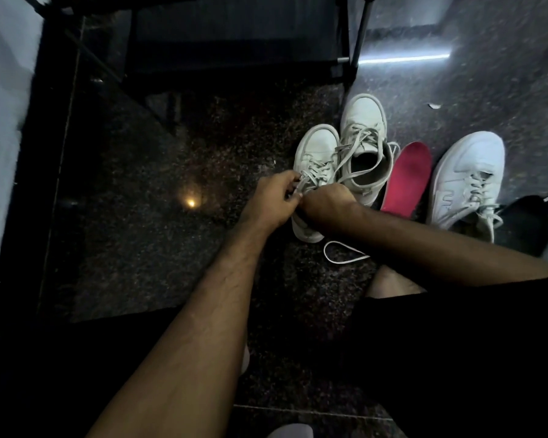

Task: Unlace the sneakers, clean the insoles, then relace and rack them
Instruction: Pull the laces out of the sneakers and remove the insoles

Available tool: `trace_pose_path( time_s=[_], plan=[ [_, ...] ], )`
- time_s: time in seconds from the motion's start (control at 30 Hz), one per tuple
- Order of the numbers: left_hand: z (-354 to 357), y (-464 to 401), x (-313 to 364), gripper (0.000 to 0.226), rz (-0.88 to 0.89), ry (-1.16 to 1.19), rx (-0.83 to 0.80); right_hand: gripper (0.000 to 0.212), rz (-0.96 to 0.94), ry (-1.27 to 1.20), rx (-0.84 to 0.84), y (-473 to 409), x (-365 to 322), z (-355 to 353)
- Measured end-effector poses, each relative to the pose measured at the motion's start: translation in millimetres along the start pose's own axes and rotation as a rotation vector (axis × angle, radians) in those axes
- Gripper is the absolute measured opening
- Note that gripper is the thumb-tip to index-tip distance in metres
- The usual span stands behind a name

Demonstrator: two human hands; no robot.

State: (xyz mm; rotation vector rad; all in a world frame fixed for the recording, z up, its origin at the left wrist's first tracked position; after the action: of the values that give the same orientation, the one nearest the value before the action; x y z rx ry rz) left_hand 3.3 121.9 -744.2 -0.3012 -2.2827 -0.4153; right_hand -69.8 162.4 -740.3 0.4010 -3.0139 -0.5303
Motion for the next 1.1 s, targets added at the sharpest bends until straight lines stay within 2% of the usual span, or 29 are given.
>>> trace_pose_path(
  time_s=[0.07,0.17,0.27,0.47,0.67,0.93,1.1],
  plan=[
    [3,3,-7,0.026,-0.082,0.136,0.013,0.037,-0.008,0.005,-0.029,-5,0,-1],
    [4,7,-24,0.011,-0.236,0.349,0.014,0.036,-0.015,0.004,0.015,-11,-2,-3],
    [4,7,-29,0.011,-0.307,0.399,-0.031,0.033,-0.037,0.005,0.077,-16,-2,-2],
    [11,11,-33,0.020,-0.368,0.452,-0.084,0.031,-0.091,0.025,0.123,-17,-3,-4],
    [15,14,-38,0.020,-0.396,0.500,-0.066,0.028,-0.220,0.116,0.082,-17,-8,-3],
    [16,15,-38,0.021,-0.404,0.576,-0.065,0.027,-0.240,0.106,0.090,-19,-7,2],
    [17,14,-41,0.017,-0.400,0.568,-0.053,0.026,-0.185,0.101,0.135,-17,-6,-3]
  ],
)
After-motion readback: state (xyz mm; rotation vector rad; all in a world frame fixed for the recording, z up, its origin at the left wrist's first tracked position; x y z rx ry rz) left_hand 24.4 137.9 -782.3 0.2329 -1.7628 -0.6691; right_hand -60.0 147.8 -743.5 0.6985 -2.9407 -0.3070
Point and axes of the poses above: each hand's wrist, its own y-axis away from the middle knuckle, its own z-axis out of the palm, x = y × z, the point moved 8 cm from there along -y, towards the middle knuckle, and after that the axes turned 9 degrees about x, right-handed, at the moved point
